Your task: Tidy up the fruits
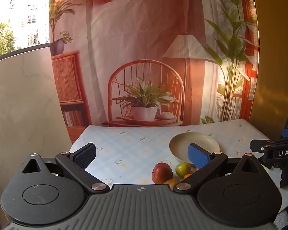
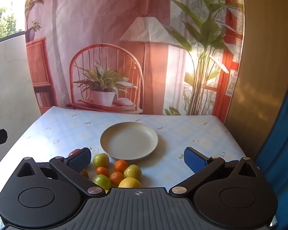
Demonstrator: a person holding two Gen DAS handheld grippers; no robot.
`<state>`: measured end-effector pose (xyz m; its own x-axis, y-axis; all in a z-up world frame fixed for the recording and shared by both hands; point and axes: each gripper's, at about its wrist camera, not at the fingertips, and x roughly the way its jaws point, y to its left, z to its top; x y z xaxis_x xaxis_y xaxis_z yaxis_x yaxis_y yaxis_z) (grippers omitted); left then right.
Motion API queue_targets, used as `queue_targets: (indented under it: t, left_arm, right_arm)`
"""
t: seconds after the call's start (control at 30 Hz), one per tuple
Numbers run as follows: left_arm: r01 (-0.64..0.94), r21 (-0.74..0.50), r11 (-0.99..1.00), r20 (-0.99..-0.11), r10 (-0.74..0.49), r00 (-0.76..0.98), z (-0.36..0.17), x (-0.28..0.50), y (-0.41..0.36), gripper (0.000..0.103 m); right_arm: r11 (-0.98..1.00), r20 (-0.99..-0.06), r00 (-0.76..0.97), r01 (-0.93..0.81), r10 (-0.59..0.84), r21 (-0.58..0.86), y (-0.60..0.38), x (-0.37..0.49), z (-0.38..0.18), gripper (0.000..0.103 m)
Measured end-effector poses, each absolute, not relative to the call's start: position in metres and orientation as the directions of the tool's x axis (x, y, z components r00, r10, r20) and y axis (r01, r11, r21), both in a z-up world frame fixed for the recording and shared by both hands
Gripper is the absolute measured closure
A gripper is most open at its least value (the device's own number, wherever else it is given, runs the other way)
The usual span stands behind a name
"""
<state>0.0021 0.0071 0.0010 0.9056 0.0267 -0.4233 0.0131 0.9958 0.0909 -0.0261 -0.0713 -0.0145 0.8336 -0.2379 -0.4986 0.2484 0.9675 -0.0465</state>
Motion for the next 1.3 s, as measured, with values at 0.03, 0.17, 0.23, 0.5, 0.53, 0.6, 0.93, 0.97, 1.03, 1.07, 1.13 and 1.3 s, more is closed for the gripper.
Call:
queue_targets:
  t: [0.03, 0.17, 0.23, 0.5, 0.53, 0.6, 0.93, 0.97, 1.03, 1.07, 1.13, 1.3]
  left_arm:
    - [0.01, 0.1, 0.995, -0.425, 0.034, 0.905, 0.002, 0.001, 0.002, 0.0]
    - [0.006, 0.1, 0.995, -0.422, 0.037, 0.906, 0.002, 0.0, 0.001, 0.0]
    - [0.004, 0.099, 0.995, -0.419, 0.038, 0.907, 0.002, -0.001, 0.001, 0.0]
    - [-0.004, 0.1, 0.995, -0.409, 0.045, 0.911, 0.004, -0.004, 0.001, 0.0]
    - [-0.007, 0.1, 0.995, -0.407, 0.047, 0.912, 0.004, -0.004, 0.0, 0.0]
    - [-0.01, 0.1, 0.995, -0.404, 0.049, 0.913, 0.005, -0.004, 0.0, 0.0]
    - [-0.014, 0.107, 0.994, -0.389, 0.054, 0.92, 0.003, -0.008, 0.002, 0.0]
    - [-0.014, 0.107, 0.994, -0.389, 0.055, 0.92, 0.003, -0.008, 0.002, 0.0]
    - [-0.018, 0.109, 0.994, -0.389, 0.059, 0.919, 0.004, -0.008, 0.002, 0.0]
    - [-0.019, 0.108, 0.994, -0.389, 0.06, 0.919, 0.004, -0.009, 0.002, 0.0]
    - [-0.023, 0.106, 0.994, -0.391, 0.062, 0.918, 0.004, -0.009, 0.003, 0.0]
    - [-0.028, 0.104, 0.994, -0.388, 0.067, 0.919, 0.005, -0.008, 0.003, 0.0]
  right_arm:
    - [0.967, -0.502, 0.832, 0.249, -0.238, -0.046, -0.072, -0.025, -0.014, 0.0]
    - [0.967, -0.504, 0.83, 0.25, -0.24, -0.049, -0.072, -0.023, -0.013, 0.0]
    - [0.966, -0.502, 0.829, 0.253, -0.244, -0.052, -0.07, -0.023, -0.014, 0.0]
    - [0.965, -0.499, 0.83, 0.258, -0.249, -0.052, -0.071, -0.027, -0.015, 0.0]
    - [0.965, -0.498, 0.831, 0.258, -0.249, -0.051, -0.071, -0.027, -0.015, 0.0]
    - [0.965, -0.498, 0.831, 0.257, -0.248, -0.052, -0.072, -0.027, -0.014, 0.0]
    - [0.963, -0.499, 0.829, 0.263, -0.253, -0.052, -0.072, -0.026, -0.014, 0.0]
    - [0.964, -0.499, 0.829, 0.263, -0.252, -0.051, -0.072, -0.026, -0.014, 0.0]
    - [0.963, -0.499, 0.829, 0.263, -0.253, -0.052, -0.072, -0.026, -0.014, 0.0]
    - [0.963, -0.499, 0.829, 0.263, -0.253, -0.052, -0.072, -0.026, -0.014, 0.0]
    - [0.963, -0.499, 0.829, 0.263, -0.253, -0.052, -0.072, -0.026, -0.014, 0.0]
    - [0.963, -0.499, 0.829, 0.263, -0.253, -0.052, -0.071, -0.026, -0.014, 0.0]
